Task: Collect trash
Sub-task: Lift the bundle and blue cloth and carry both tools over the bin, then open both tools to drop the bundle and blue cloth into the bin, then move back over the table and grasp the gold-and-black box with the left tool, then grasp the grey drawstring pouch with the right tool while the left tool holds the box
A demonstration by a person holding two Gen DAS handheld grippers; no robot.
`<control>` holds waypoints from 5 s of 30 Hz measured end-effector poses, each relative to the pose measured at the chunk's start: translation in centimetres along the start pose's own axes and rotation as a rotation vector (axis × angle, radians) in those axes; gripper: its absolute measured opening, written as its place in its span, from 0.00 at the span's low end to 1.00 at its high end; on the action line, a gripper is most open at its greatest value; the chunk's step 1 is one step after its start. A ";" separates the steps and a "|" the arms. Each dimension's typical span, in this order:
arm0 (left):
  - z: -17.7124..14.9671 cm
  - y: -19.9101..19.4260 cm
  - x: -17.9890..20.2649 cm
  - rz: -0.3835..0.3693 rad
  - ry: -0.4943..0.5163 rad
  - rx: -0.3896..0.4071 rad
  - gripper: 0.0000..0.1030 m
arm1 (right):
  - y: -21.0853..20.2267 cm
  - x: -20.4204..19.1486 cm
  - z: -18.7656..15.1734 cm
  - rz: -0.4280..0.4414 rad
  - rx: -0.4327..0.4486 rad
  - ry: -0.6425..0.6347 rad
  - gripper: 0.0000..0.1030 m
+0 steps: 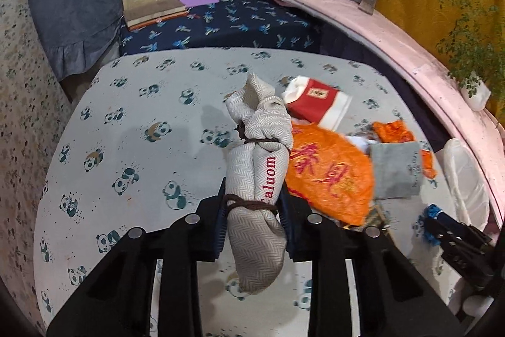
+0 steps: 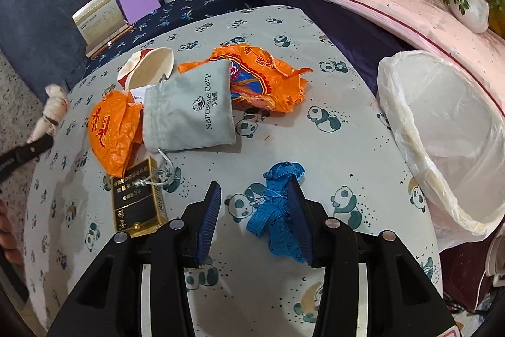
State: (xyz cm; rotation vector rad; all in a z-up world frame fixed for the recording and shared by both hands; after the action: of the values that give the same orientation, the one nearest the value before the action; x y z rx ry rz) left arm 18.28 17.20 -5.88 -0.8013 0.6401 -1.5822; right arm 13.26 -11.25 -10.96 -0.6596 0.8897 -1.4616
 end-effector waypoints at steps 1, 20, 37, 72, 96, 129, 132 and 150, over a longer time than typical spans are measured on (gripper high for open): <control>0.0 -0.3 0.6 -0.008 0.006 0.004 0.27 | -0.1 0.0 0.0 -0.007 0.004 -0.004 0.42; -2.2 -1.6 11.3 -0.146 0.170 -0.037 0.27 | 0.7 3.9 -1.3 0.016 -0.007 0.059 0.22; -3.5 -2.0 23.2 -0.257 0.353 -0.037 0.27 | -5.2 10.1 -0.4 0.025 0.128 0.176 0.19; -3.4 2.1 37.9 -0.391 0.506 -0.070 0.57 | -8.2 23.7 1.5 -0.114 0.229 0.373 0.31; -1.3 1.2 27.3 -0.209 0.272 -0.070 0.59 | -9.2 16.2 3.1 -0.038 0.227 0.252 0.37; -6.6 6.0 12.7 0.043 -0.075 -0.267 0.78 | -6.2 3.7 0.8 0.106 0.110 0.060 0.38; -6.7 6.1 12.7 0.047 -0.049 -0.255 0.68 | -5.6 3.1 0.8 0.110 0.098 0.051 0.38; -4.0 1.5 9.5 -0.043 -0.048 -0.164 0.56 | -0.7 -0.9 2.2 0.196 0.027 0.032 0.38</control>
State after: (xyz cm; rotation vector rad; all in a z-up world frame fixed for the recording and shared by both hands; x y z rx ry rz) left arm 15.37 7.44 -8.17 -0.9779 0.7287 -1.5582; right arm 14.84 -10.73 -9.09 -0.5154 0.9315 -1.3091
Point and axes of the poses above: each gripper's, at about its wrist camera, not at the fingertips, and y roughly the way its jaws point, x to its right, z to its top, the point moved 1 cm from there along y, roughly the way its jaws point, and after that the axes turned 2 degrees about -y, right-handed, at the moved point
